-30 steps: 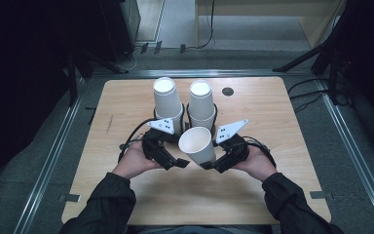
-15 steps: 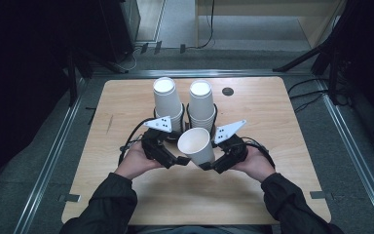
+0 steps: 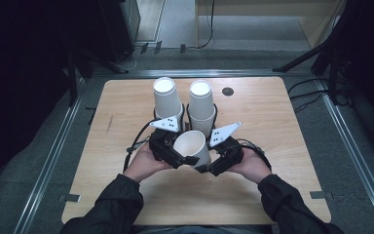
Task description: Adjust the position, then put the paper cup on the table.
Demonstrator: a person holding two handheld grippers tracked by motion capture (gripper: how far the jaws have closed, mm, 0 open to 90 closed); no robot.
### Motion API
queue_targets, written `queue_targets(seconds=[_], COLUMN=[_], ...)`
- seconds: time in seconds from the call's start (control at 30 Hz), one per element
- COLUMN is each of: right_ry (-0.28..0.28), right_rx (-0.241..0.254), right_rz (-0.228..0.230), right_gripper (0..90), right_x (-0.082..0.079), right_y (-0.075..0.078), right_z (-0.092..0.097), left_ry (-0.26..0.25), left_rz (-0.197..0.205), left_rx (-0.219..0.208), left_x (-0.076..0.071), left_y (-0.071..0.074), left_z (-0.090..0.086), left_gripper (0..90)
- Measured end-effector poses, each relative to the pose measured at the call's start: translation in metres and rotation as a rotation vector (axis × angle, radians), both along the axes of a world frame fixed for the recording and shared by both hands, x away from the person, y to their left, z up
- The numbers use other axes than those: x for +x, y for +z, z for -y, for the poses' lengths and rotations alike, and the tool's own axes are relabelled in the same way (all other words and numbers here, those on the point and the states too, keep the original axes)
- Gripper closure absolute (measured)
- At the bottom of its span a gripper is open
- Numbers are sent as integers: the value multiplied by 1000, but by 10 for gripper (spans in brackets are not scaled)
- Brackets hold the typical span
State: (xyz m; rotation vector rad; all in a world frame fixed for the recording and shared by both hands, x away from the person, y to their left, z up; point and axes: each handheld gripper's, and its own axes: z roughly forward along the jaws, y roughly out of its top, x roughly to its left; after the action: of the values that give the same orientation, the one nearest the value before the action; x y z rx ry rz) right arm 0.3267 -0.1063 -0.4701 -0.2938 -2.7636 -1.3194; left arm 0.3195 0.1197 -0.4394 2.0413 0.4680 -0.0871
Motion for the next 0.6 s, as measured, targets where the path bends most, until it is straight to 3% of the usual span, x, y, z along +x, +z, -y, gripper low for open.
queue_targets(seconds=[0.07, 0.1, 0.4, 0.6], right_ry=[6, 3, 7, 6], right_rx=[-11, -11, -21, -16], right_rz=[-1, 1, -2, -8], right_gripper=[240, 241, 245, 242], right_x=[-1, -1, -1, 0], right_y=[0, 0, 0, 0], right_z=[-1, -2, 0, 0], left_ry=[16, 15, 7, 20], left_rz=[64, 80, 30, -1], left_rx=[-5, -20, 11, 7], left_x=[-4, -6, -4, -2], left_y=[2, 2, 3, 3], left_z=[0, -1, -5, -9], left_gripper=[25, 77, 142, 173])
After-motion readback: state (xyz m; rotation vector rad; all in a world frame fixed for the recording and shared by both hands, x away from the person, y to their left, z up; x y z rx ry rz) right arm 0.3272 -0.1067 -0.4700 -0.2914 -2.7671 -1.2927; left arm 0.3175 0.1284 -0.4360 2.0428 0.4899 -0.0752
